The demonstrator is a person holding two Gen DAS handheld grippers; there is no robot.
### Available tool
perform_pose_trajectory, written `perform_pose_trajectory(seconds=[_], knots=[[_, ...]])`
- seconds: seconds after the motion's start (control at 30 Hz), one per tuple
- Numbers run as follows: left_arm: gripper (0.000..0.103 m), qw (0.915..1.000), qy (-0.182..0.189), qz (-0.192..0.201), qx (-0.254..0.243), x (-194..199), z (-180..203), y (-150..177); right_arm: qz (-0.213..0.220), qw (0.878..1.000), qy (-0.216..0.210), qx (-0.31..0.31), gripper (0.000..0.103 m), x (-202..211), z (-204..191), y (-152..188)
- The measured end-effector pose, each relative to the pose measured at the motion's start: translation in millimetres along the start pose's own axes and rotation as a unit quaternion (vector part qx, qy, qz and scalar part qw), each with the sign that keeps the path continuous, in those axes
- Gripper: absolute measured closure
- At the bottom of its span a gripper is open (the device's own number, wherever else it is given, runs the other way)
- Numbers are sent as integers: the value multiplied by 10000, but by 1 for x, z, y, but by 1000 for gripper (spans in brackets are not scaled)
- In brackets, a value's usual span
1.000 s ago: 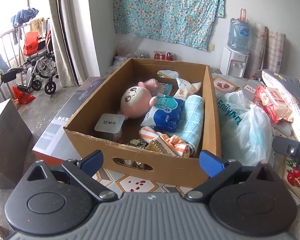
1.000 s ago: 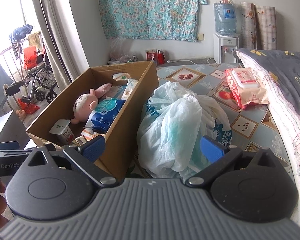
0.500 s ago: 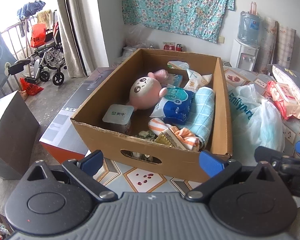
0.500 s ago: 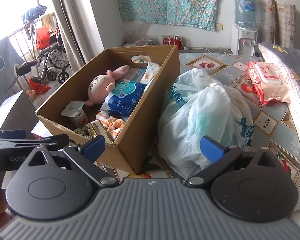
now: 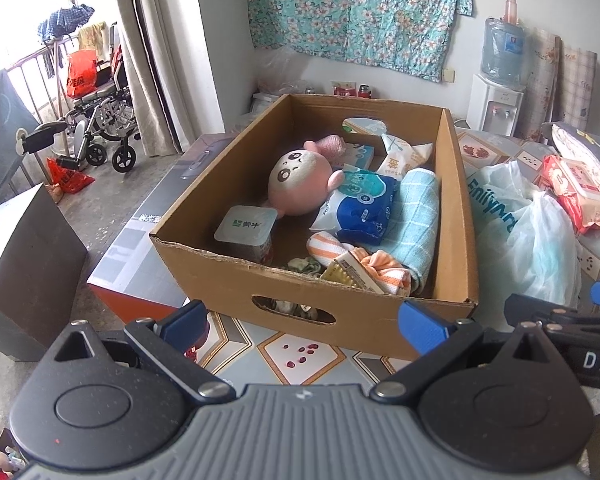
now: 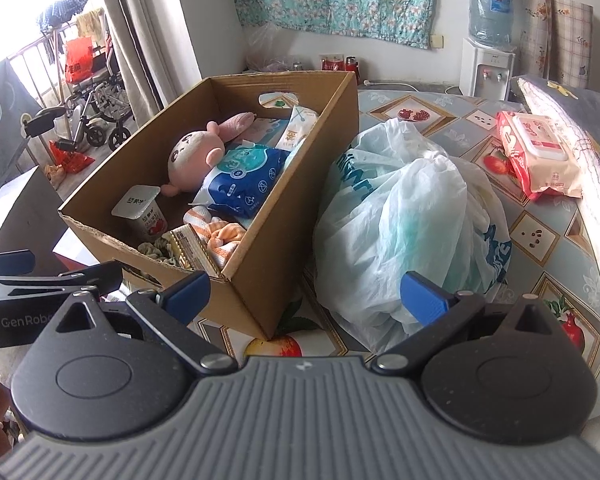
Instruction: Organize soft objects
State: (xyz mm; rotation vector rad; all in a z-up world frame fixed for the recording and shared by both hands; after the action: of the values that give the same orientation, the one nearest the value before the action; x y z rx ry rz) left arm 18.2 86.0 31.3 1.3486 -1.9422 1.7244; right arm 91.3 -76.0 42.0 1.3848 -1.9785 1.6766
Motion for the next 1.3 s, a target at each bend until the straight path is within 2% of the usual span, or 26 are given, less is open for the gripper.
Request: perform_pose_trajectory(seconds=[1.3], knots=[[1, 10000, -31, -60, 38, -1, -3, 6, -36, 9999, 84, 113, 1, 1, -6, 0]])
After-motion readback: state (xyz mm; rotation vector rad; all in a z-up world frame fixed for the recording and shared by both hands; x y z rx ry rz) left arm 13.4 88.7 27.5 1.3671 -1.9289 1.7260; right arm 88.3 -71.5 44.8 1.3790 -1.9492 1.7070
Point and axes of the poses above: each gripper's, at about its wrist camera, not at the fingertips, and x roughly against the way its jaws point, z to its right, y to its underside, the point moved 1 cm from there along -x, roughly the way its jaws point, and after that the axes turned 15 degrees about -y, right-handed, at the moved point
